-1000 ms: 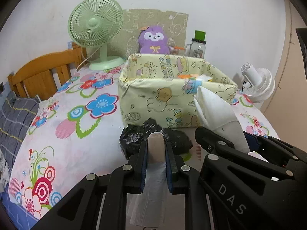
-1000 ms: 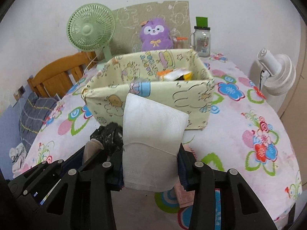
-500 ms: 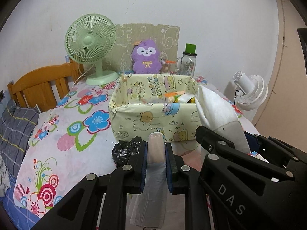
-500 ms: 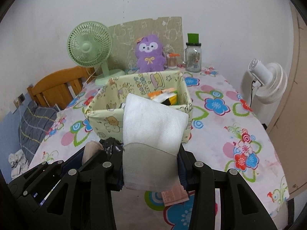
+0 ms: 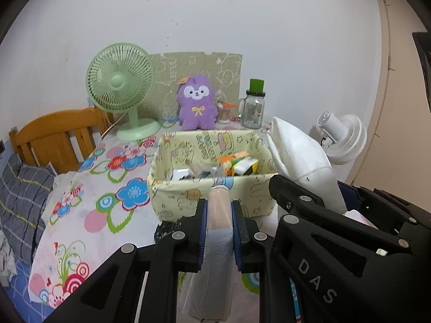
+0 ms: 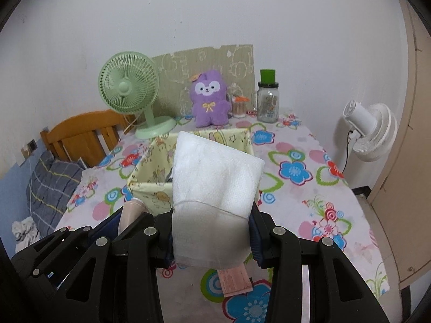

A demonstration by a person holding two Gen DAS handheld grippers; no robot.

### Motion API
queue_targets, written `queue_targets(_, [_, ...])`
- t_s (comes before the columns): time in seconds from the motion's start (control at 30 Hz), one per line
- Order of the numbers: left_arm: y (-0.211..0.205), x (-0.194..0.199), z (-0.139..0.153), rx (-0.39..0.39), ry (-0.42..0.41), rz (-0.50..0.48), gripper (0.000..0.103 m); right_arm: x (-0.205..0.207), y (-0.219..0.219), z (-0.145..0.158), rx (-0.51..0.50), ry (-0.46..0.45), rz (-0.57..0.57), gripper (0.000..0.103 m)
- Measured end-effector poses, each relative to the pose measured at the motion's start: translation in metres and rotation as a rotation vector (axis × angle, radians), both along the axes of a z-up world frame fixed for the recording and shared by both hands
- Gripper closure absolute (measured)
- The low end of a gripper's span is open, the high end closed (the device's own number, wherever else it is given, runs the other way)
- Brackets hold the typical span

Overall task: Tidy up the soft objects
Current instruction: 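Lift both held white items and carry them over the fabric box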

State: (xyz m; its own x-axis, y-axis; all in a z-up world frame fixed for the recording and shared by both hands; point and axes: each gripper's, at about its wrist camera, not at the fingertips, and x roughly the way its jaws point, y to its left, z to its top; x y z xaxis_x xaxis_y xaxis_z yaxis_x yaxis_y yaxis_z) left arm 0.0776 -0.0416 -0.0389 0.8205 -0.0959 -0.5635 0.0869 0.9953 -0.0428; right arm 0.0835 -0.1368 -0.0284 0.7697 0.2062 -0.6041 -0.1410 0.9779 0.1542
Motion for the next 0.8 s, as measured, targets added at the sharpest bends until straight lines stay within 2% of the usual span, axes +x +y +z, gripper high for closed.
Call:
queue_targets(0.43, [-0.004,0.007,0.024,0.002,-0.040,-0.022,0.088,0.005,-0.006,0.026,-0.010,-0.046,-0.011,0.057])
queue_targets(0.8, [-0.007,0.023,0.033,0.006,-0.053,-0.026,0.088,0.020,-0.008,0.035,-0.014,-0.058,-0.004,0.058])
